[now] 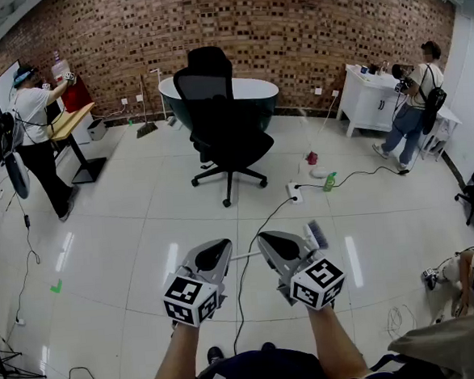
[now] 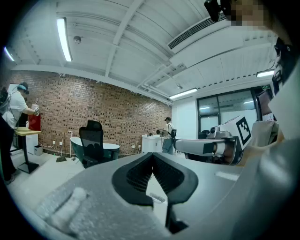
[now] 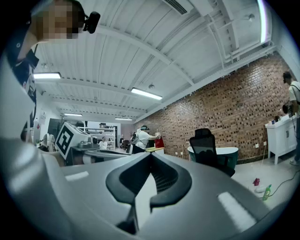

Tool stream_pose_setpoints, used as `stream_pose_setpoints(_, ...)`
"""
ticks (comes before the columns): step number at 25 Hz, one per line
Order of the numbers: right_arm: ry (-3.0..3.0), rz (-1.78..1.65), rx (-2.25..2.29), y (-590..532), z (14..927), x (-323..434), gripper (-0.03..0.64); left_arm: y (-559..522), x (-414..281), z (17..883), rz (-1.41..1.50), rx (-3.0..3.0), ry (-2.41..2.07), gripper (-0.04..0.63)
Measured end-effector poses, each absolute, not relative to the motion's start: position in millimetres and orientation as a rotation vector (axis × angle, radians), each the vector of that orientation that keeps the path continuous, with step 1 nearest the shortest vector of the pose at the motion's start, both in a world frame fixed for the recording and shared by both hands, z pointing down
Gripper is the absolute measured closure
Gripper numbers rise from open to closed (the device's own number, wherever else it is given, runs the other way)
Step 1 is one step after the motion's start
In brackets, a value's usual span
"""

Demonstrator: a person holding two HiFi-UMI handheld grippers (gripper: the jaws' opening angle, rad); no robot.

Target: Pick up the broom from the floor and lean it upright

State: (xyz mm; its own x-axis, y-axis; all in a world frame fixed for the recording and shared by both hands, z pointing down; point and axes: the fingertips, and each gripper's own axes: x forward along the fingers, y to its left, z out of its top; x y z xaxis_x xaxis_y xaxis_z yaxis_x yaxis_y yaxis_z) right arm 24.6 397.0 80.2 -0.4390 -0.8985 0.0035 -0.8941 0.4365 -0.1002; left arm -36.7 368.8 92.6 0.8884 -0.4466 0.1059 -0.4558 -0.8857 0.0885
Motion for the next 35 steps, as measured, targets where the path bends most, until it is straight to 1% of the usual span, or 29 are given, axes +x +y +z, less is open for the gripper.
stream_pose_setpoints(7,2.628,-0.119,-1.631,420,86,72,0.614,386,-1,97,0.128,2.947,-0.750,0.594)
stream_pose_setpoints(14,2.620,-0.151,-1.639,419,99,105,0.614,375,2,112,0.187,2.905,-0.824,0.594)
stream_pose_setpoints(19,2.631,-0.216,-1.672,405,118,117,0.614,357,13,129,0.218,2.878,-0.799,0.594)
stream_pose_setpoints(24,2.647,-0.280,-1.711,364,141,118,0.615,316,23,153,0.229,2.854,-0.733,0.595)
stream_pose_setpoints(35,2.693,-0.411,-1.790,219,175,105,0.614,176,26,198,0.240,2.804,-0.593,0.594)
